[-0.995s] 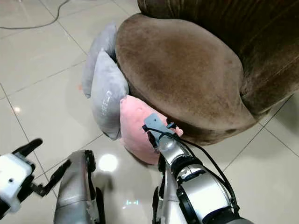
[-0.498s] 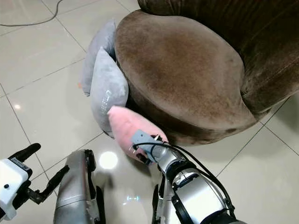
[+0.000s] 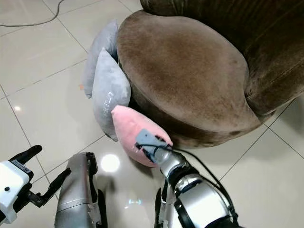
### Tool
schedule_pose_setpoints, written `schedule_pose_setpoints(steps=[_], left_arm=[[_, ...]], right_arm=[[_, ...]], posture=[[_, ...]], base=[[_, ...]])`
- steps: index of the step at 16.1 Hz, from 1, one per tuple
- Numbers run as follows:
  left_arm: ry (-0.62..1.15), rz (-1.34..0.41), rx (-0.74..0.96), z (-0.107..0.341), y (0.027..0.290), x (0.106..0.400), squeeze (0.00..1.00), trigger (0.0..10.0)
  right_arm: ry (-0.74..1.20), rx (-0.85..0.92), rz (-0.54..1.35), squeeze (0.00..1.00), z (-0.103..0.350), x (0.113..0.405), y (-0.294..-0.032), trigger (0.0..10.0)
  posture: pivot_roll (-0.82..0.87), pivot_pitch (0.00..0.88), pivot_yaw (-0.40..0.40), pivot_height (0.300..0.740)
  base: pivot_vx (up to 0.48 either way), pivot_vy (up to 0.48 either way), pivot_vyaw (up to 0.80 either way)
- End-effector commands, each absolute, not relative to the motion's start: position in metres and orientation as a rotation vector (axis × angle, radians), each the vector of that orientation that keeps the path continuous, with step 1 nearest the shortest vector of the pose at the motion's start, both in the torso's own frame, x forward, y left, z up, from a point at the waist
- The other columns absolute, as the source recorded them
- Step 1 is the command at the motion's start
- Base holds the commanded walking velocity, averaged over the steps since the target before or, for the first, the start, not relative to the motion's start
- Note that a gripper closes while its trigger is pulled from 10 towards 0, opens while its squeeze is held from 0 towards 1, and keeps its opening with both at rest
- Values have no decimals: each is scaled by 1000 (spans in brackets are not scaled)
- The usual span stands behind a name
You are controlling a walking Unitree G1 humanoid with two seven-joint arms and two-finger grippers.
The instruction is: Move the pillow to the sofa from floor
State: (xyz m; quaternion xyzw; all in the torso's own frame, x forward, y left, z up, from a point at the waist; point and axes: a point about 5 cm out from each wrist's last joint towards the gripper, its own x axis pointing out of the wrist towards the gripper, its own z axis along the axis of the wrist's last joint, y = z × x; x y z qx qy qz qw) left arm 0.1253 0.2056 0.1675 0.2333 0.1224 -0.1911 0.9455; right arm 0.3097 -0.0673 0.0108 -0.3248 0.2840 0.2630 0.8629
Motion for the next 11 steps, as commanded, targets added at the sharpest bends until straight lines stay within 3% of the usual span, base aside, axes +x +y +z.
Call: schedule_pose_setpoints(steps=[1, 8, 11], left_arm=[[260, -407, 475, 168, 204, 123, 0, 10000], [331, -435, 434, 163, 207, 117, 0, 10000], [522, -461, 357, 150, 212, 102, 0, 10000]], right_arm=[[625, -694, 572, 0, 1, 301, -67, 0], [616, -709, 566, 0, 0, 299, -67, 0], [609, -708, 568, 0, 1, 299, -65, 0]], posture=[[287, 273, -70, 520], [287, 273, -68, 520], [287, 272, -67, 520]], base=[[0, 0, 0], [0, 0, 0], [0, 0, 0]])
